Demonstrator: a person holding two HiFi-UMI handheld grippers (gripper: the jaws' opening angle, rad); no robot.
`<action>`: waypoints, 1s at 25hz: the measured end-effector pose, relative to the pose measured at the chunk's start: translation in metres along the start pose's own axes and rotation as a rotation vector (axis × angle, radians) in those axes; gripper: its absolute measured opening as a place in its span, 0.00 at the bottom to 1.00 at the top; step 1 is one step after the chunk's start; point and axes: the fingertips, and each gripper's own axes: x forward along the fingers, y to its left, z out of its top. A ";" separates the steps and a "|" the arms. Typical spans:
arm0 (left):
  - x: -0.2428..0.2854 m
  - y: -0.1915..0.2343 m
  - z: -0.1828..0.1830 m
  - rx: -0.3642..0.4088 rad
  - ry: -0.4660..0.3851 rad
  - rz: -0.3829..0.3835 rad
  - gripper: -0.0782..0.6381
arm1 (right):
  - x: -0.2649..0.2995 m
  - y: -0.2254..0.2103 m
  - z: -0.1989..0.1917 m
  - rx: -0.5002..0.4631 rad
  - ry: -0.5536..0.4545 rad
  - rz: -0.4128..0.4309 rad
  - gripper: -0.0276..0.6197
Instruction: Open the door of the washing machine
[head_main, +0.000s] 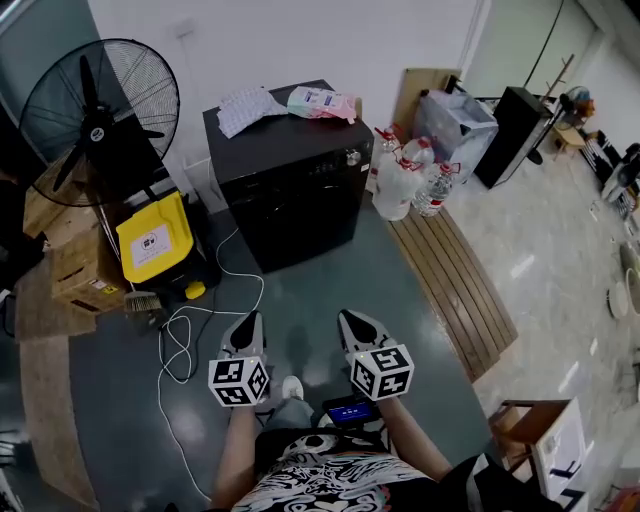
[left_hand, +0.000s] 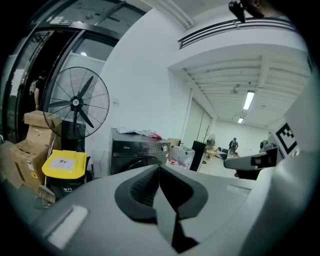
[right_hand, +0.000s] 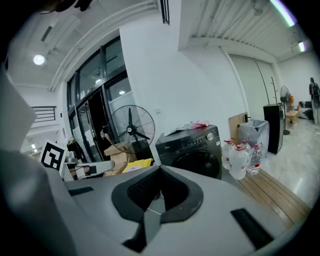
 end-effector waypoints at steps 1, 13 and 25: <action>0.005 0.002 -0.001 0.005 0.011 -0.008 0.13 | 0.004 -0.002 0.001 0.016 -0.005 0.005 0.05; 0.175 0.101 0.003 0.080 0.093 -0.051 0.25 | 0.157 -0.054 0.024 -0.029 0.064 -0.061 0.27; 0.386 0.196 -0.084 0.191 0.371 -0.232 0.30 | 0.346 -0.114 -0.004 0.041 0.264 -0.180 0.29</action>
